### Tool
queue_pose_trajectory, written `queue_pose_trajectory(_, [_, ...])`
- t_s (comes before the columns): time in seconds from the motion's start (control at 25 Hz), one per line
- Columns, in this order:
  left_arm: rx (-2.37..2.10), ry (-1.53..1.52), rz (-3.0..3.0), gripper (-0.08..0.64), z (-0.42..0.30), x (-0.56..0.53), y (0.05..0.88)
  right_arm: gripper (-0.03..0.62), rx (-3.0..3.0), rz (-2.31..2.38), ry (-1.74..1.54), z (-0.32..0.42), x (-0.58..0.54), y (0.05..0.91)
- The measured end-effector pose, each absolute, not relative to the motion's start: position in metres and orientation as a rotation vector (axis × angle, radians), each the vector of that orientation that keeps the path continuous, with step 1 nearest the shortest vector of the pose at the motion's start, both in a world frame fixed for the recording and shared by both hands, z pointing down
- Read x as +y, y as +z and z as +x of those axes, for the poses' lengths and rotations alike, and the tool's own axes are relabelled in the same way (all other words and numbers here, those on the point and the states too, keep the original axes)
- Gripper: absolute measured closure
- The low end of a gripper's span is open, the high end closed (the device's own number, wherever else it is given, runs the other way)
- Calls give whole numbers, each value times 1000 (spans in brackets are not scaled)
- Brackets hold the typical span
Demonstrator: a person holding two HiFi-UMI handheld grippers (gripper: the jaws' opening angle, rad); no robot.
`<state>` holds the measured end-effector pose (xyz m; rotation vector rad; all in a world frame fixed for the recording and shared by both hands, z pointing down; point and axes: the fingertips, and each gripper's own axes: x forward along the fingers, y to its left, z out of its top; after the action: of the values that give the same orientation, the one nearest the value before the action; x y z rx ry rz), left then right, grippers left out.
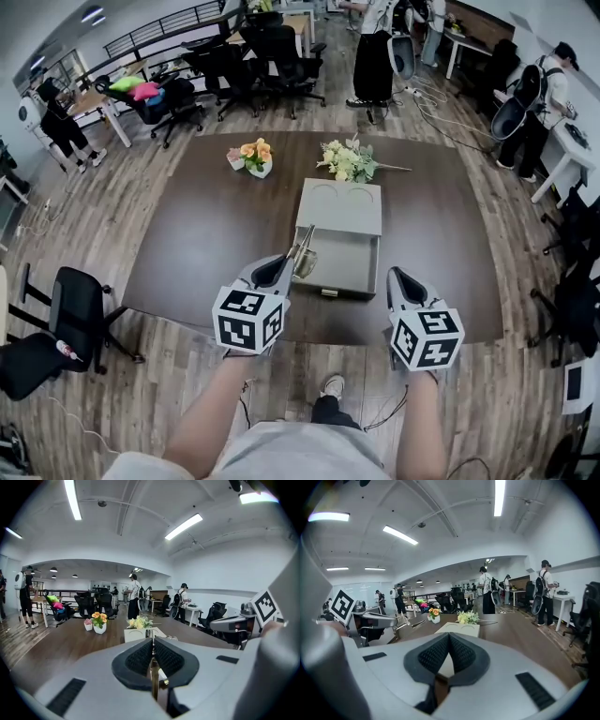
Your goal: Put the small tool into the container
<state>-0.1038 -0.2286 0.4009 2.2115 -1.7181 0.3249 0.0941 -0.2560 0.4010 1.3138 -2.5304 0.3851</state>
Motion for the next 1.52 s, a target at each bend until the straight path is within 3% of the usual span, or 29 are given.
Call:
queue_pose_trajectory(0.76, [-1775,321,2171,548,-93,-283,400,589,-2572,1212,365,96,-324,403])
queue_pose_trajectory(1.52, [-1551,376,2317,548,-107,-315,415,589,-2501,1379,368,74,-329,399])
